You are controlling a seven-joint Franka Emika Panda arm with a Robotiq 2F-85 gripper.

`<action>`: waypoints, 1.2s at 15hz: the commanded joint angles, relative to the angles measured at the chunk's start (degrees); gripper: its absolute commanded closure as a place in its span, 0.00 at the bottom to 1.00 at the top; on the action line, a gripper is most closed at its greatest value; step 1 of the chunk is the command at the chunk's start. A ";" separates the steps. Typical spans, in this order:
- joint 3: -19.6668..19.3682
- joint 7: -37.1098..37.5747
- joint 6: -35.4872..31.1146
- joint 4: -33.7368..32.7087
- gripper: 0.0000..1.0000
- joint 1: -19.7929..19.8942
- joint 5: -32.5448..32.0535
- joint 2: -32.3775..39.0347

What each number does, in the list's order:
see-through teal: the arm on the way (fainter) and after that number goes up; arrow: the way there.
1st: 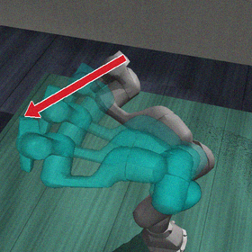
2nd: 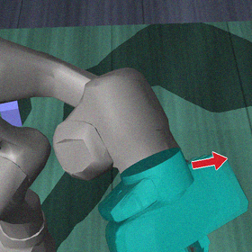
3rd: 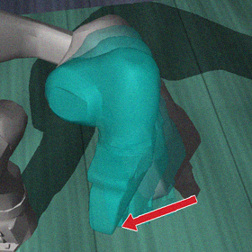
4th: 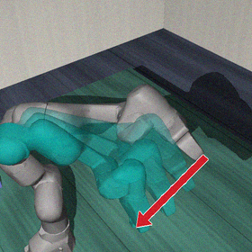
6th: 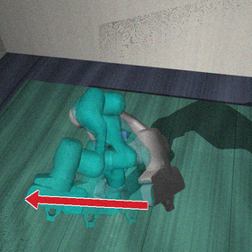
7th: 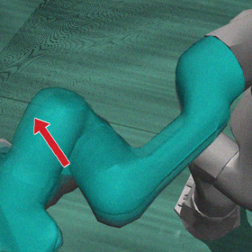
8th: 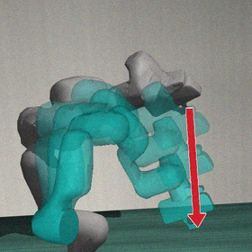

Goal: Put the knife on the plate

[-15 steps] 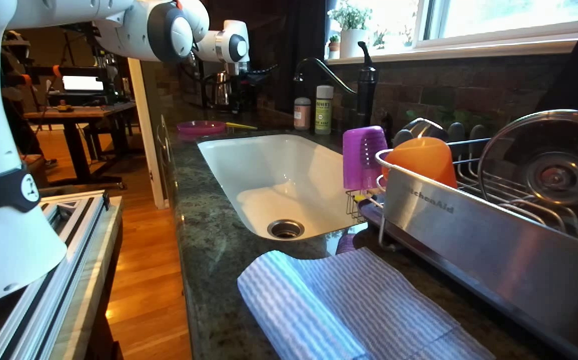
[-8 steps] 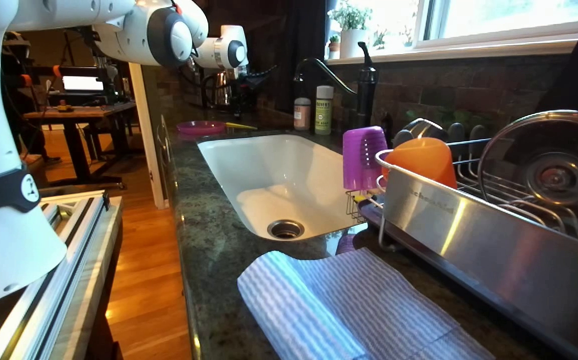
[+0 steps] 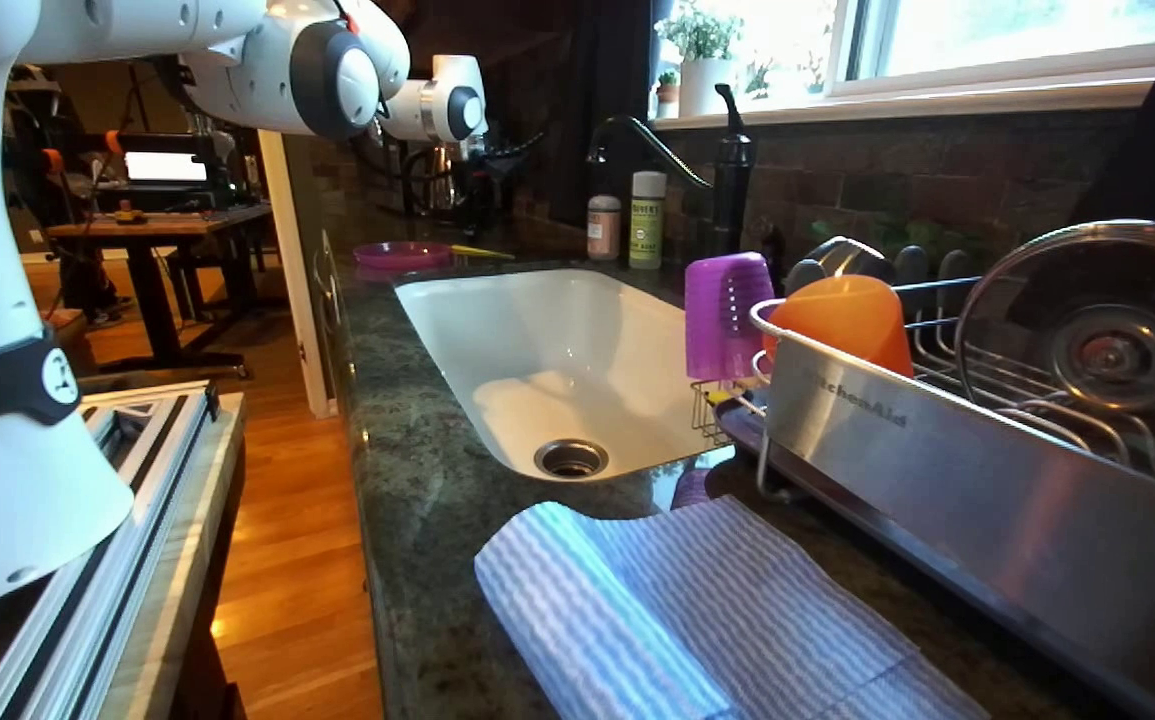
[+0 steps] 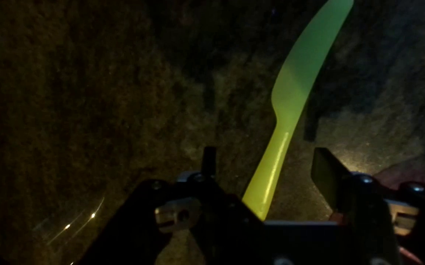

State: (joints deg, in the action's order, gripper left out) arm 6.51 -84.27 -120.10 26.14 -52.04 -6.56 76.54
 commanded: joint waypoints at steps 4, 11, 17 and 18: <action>1.70 -4.82 -3.69 -0.95 0.61 0.54 0.78 3.02; 5.54 -7.49 1.26 0.18 0.72 2.41 4.28 2.17; 6.84 -5.71 4.91 0.31 0.63 4.02 6.90 1.95; 6.48 -4.88 5.02 0.32 0.63 4.04 6.83 1.91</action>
State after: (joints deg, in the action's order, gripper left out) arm 12.69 -90.26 -117.83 26.11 -48.40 -0.63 78.24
